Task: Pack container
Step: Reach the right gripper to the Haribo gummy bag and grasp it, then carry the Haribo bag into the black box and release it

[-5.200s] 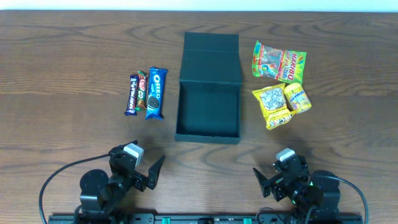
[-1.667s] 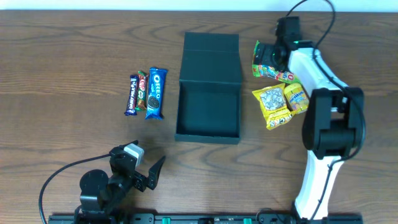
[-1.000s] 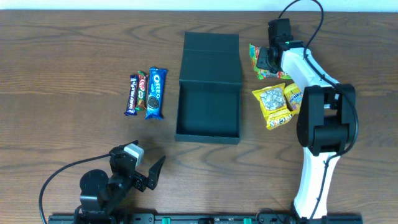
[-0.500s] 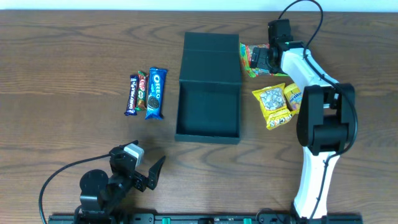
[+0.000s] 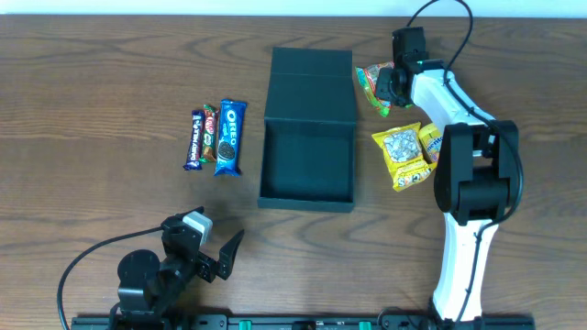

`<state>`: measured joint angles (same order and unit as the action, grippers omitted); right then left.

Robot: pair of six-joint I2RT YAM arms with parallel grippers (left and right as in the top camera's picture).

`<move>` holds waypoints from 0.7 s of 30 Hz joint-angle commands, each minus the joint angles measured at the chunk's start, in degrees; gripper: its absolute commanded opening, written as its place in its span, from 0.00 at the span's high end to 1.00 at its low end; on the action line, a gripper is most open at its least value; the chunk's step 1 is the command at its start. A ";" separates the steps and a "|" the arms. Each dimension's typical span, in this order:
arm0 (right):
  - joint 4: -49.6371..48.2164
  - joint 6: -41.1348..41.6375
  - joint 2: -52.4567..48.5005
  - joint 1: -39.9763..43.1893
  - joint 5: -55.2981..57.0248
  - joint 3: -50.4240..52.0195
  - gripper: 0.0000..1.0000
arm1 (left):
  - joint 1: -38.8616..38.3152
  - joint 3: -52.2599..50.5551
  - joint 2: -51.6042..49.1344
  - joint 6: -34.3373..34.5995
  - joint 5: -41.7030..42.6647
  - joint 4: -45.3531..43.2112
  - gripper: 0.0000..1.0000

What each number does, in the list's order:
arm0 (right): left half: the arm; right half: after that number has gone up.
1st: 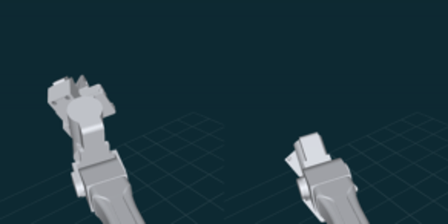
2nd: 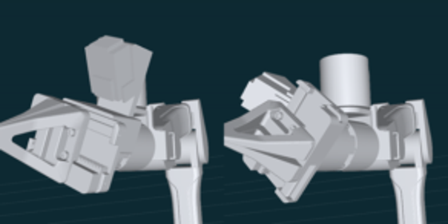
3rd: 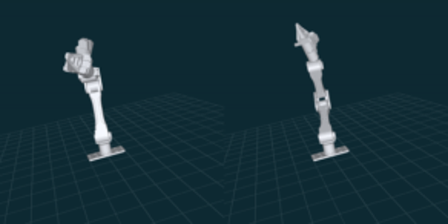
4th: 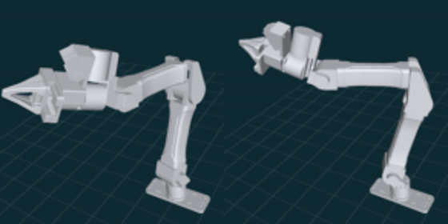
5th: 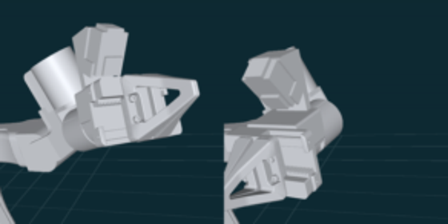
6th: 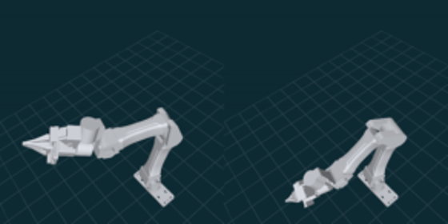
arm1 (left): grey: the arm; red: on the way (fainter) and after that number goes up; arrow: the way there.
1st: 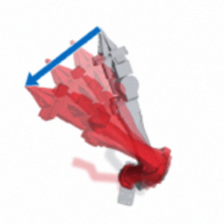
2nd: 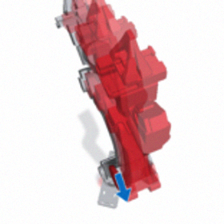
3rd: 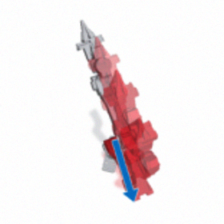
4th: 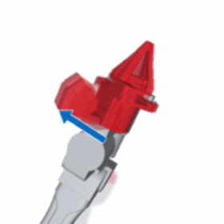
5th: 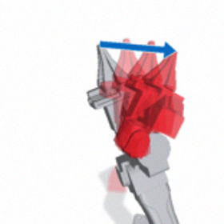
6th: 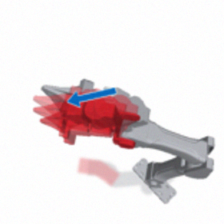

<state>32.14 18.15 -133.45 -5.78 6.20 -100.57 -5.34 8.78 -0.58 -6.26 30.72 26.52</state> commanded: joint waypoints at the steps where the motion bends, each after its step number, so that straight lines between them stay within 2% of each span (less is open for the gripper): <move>1: 2.86 -0.20 -5.29 -0.28 -0.22 2.43 0.90 | 0.13 -1.16 0.35 -0.39 0.39 0.22 0.05; 4: 4.31 -0.20 -4.20 -0.24 -0.20 2.27 0.99 | 0.13 -1.16 0.35 -0.39 0.39 0.22 0.05; 9: 6.73 -0.33 1.31 -0.31 -0.22 1.05 0.99 | 0.13 -1.16 0.35 -0.39 0.39 0.22 0.05; 14: 9.81 -3.30 11.39 -1.25 -0.24 -0.22 0.99 | 0.13 -1.16 0.35 -0.39 0.39 0.22 0.05; 21: 17.38 1.25 27.21 -7.04 -4.07 -0.22 0.99 | 0.13 -1.16 0.35 -0.39 0.39 0.22 0.05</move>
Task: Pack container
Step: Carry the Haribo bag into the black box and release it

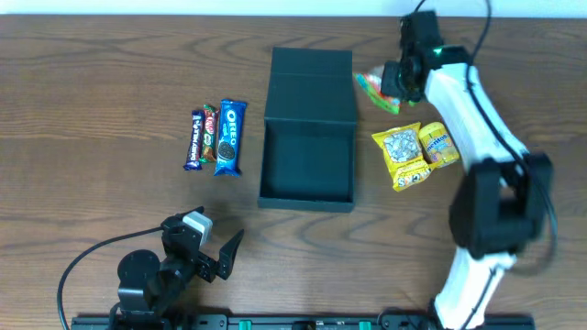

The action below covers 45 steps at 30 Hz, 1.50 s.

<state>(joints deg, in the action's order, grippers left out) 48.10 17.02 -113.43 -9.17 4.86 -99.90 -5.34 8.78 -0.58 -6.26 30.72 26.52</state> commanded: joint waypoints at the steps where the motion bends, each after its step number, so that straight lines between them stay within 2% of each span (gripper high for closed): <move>1: 2.51 2.99 8.72 -5.07 -3.28 -0.90 0.99 | 0.13 -1.16 0.35 -0.39 0.39 0.22 0.05; 6: 9.31 6.32 13.40 -14.60 -3.80 -0.90 0.99 | 0.13 -1.16 0.35 -0.39 0.39 0.22 0.05; 11: 15.43 21.35 12.70 -23.91 -2.47 0.92 0.99 | 0.13 -1.16 0.35 -0.39 0.39 0.22 0.05; 15: 15.85 28.81 12.70 -28.68 -0.35 4.31 0.99 | 0.13 -1.16 0.35 -0.39 0.39 0.22 0.05; 22: 15.30 43.28 12.70 -33.57 3.50 10.16 0.99 | 0.13 -1.16 0.35 -0.39 0.39 0.22 0.05; 29: 11.58 45.09 12.70 -34.21 6.47 13.31 0.99 | 0.13 -1.16 0.35 -0.39 0.39 0.22 0.05; 30: 10.97 45.09 12.70 -34.21 6.99 13.57 0.95 | 0.13 -1.16 0.35 -0.39 0.39 0.22 0.05; 31: 10.40 45.09 12.70 -34.21 7.26 13.84 0.61 | 0.13 -1.16 0.35 -0.39 0.39 0.22 0.05; 32: 9.79 45.07 12.70 -34.21 7.13 14.19 0.23 | 0.13 -1.16 0.35 -0.39 0.39 0.22 0.05; 33: 9.81 45.07 12.70 -34.21 6.86 14.27 0.04 | 0.13 -1.16 0.35 -0.39 0.39 0.22 0.05; 34: 9.97 44.94 12.70 -34.21 6.69 14.27 0.01 | 0.13 -1.16 0.35 -0.39 0.39 0.22 0.05; 38: 9.94 42.03 12.72 -34.21 5.99 13.73 0.01 | 0.13 -1.16 0.35 -0.39 0.39 0.22 0.05; 39: 9.92 41.05 12.72 -34.16 6.03 13.55 0.05 | 0.13 -1.16 0.35 -0.39 0.39 0.22 0.05; 41: 9.49 38.42 12.74 -33.99 6.08 13.40 0.34 | 0.13 -1.16 0.35 -0.39 0.39 0.22 0.05; 43: 9.25 35.98 12.68 -33.79 6.82 13.46 0.75 | 0.13 -1.16 0.35 -0.39 0.39 0.22 0.05; 44: 9.22 35.52 12.48 -33.77 7.45 13.62 0.84 | 0.13 -1.16 0.35 -0.39 0.39 0.22 0.05; 45: 9.05 34.95 12.24 -33.77 8.13 13.92 0.89 | 0.13 -1.16 0.35 -0.39 0.39 0.22 0.05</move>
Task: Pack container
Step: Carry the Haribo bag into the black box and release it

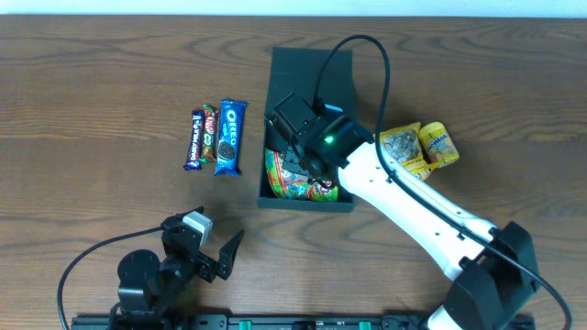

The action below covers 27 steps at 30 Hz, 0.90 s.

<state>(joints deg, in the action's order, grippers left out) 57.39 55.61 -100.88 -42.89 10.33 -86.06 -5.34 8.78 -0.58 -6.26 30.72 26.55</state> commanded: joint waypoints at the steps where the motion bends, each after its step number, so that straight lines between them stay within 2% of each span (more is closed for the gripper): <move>1: -0.50 -4.22 -0.61 -0.04 2.99 0.39 0.93 | 0.13 -1.16 0.35 -0.39 0.39 0.20 0.05; 4: -1.51 -5.77 -2.71 0.13 2.95 1.95 0.99 | 0.13 -1.16 0.35 -0.39 0.39 0.20 0.05; 16: -5.42 -10.51 -17.09 1.16 2.51 2.71 0.99 | 0.13 -1.16 0.35 -0.39 0.39 0.20 0.05; 27: -4.90 -15.61 -21.27 2.45 -8.68 2.62 0.99 | 0.13 -1.16 0.35 -0.39 0.39 0.20 0.05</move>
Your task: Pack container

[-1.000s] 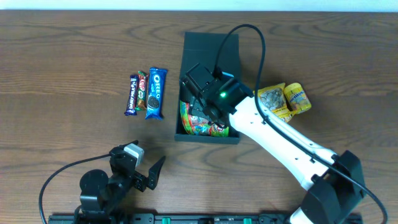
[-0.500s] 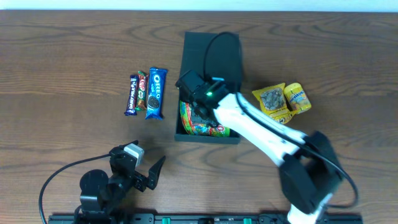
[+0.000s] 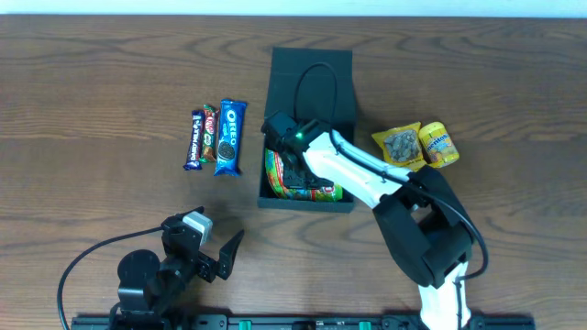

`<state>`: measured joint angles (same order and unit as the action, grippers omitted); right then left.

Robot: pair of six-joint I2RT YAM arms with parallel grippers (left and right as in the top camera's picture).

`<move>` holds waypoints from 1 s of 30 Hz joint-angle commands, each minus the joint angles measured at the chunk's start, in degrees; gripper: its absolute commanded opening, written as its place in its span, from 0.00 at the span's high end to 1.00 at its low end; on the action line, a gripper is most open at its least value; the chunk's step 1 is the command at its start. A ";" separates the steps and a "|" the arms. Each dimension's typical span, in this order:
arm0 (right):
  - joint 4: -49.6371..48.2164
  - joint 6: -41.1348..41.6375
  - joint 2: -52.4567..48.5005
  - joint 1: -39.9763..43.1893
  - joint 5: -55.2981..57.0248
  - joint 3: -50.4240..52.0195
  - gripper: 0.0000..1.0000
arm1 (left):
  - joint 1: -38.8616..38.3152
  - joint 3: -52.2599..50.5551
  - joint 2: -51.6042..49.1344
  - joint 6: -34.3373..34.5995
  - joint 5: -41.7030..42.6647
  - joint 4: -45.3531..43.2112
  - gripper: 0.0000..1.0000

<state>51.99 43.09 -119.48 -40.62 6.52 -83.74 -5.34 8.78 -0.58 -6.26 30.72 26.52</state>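
A dark open box (image 3: pixel 308 204) stands mid-table, its lid (image 3: pixel 312 78) folded back. A green and red snack bag (image 3: pixel 312 186) lies inside the box at its near end. My right gripper (image 3: pixel 293 167) reaches down into the box right over that bag; the arm hides whether its fingers are apart. On the left lie a blue Oreo pack (image 3: pixel 229 137) and two candy bars (image 3: pixel 195 140). Two yellow snack bags (image 3: pixel 401 147) (image 3: pixel 439 144) lie to the right of the box. My left gripper (image 3: pixel 223 257) rests open at the front left, holding nothing.
The right arm's white links (image 3: pixel 367 179) cross the box's right wall and the table in front of the yellow bags. A black cable (image 3: pixel 316 73) loops above the lid. The left arm's base (image 3: pixel 142 280) sits at the front edge.
The right arm has folded closer in, its elbow now near the box's right front corner. The gripper stays in the box over the green bag, which lies a little flatter. Left arm unchanged.
My right gripper was at the green and red bag behind the box's right side, then held it slightly lifted there. Later the bag was in the box's near end under the gripper, and it still lies there now. The left arm never moved.
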 commanded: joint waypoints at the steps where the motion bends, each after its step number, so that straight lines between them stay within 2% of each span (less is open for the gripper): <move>1: 0.85 -4.72 -2.58 0.17 -6.27 0.11 0.99 | 0.13 -1.16 0.35 -0.39 0.39 0.22 0.05; 9: 7.19 -7.63 4.22 2.60 -7.63 -2.16 0.99 | 0.13 -1.16 0.35 -0.39 0.39 0.22 0.05; 15: 7.91 -12.33 19.82 4.24 -7.63 -2.62 0.99 | 0.13 -1.16 0.35 -0.39 0.39 0.22 0.05; 16: 8.20 -13.55 22.99 4.33 -7.63 -2.62 0.95 | 0.13 -1.16 0.35 -0.39 0.39 0.22 0.05; 17: 8.50 -14.58 25.51 4.33 -7.63 -2.62 0.85 | 0.13 -1.16 0.35 -0.39 0.39 0.22 0.05; 18: 8.83 -15.41 28.11 4.33 -7.63 -2.62 0.67 | 0.13 -1.16 0.35 -0.39 0.39 0.22 0.05; 21: 10.80 -16.59 35.87 4.31 -7.63 -2.62 0.36 | 0.13 -1.16 0.35 -0.39 0.39 0.22 0.05; 22: 11.39 -16.74 38.10 4.33 -7.63 -2.62 0.16 | 0.13 -1.16 0.35 -0.39 0.39 0.22 0.05; 23: 12.07 -17.35 40.57 4.33 -7.63 -2.62 0.10 | 0.13 -1.16 0.35 -0.39 0.39 0.22 0.05; 25: 13.75 -18.58 45.40 4.33 -7.54 -2.62 0.08 | 0.13 -1.16 0.35 -0.39 0.39 0.11 0.05; 28: 16.59 -18.56 49.51 4.33 -7.41 -2.60 0.06 | 0.13 -1.16 0.35 0.15 0.74 0.00 0.05; 30: 18.82 -18.64 51.41 4.33 -7.41 -2.60 0.06 | 0.13 -1.16 0.35 4.59 4.72 0.04 0.05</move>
<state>69.69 25.98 -69.60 -36.53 -1.13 -86.13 -5.34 8.78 -0.58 -5.52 31.44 26.52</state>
